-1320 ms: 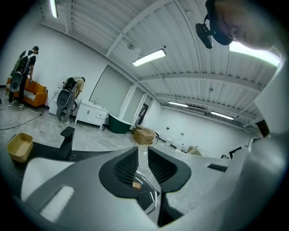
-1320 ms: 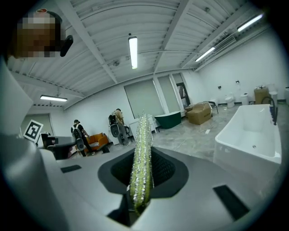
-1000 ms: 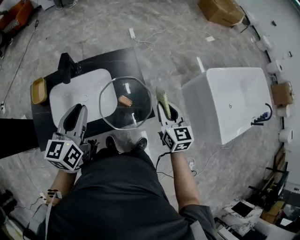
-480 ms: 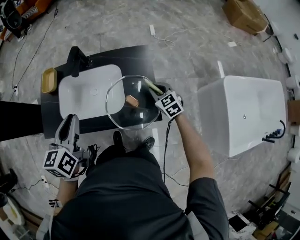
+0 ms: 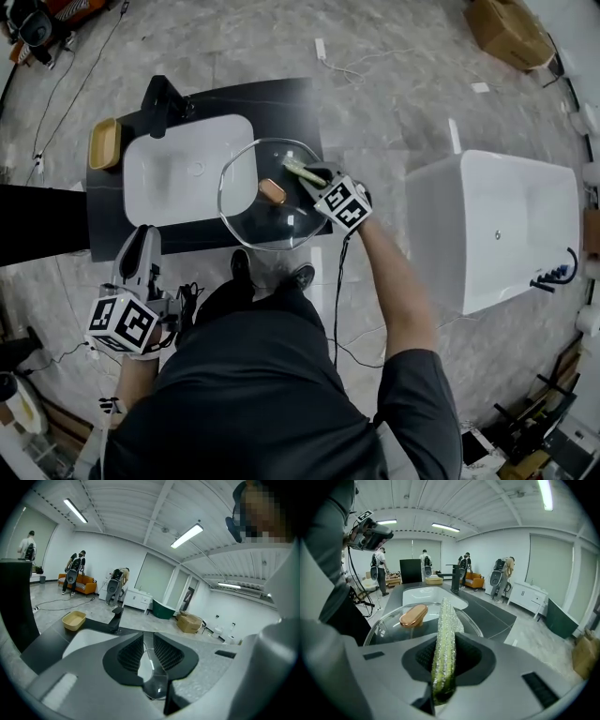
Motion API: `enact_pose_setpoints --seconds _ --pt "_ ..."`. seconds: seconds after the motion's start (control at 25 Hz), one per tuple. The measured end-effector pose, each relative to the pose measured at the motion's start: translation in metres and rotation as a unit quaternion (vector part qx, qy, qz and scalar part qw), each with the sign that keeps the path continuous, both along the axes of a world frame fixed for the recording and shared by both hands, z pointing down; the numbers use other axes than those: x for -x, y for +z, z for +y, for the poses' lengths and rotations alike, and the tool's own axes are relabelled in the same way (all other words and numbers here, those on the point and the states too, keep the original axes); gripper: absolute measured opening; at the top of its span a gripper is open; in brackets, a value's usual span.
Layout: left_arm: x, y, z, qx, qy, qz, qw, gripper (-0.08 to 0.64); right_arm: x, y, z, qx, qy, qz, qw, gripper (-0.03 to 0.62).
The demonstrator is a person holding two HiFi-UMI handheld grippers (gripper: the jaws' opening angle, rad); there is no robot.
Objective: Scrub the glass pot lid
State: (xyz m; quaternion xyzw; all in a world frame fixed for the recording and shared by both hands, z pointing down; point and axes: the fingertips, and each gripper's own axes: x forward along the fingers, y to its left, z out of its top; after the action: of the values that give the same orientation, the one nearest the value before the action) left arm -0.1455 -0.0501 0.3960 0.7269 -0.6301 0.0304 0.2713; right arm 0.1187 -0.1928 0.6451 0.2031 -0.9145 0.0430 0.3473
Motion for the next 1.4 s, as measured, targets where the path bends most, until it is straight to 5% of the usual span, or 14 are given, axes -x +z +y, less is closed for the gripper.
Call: enact_pose_setpoints --seconds 0.84,1.4 --pt "-0.082 -0.010 -0.030 -0.016 0.133 0.015 0.9909 0.070 -0.005 0.005 0.109 0.045 0.064 -0.071 0.994 0.055" --pt "-0.094 -0.013 -0.019 -0.008 0.146 0.034 0.9886 0.070 0.026 0.010 0.180 0.016 -0.031 -0.013 0.999 0.055"
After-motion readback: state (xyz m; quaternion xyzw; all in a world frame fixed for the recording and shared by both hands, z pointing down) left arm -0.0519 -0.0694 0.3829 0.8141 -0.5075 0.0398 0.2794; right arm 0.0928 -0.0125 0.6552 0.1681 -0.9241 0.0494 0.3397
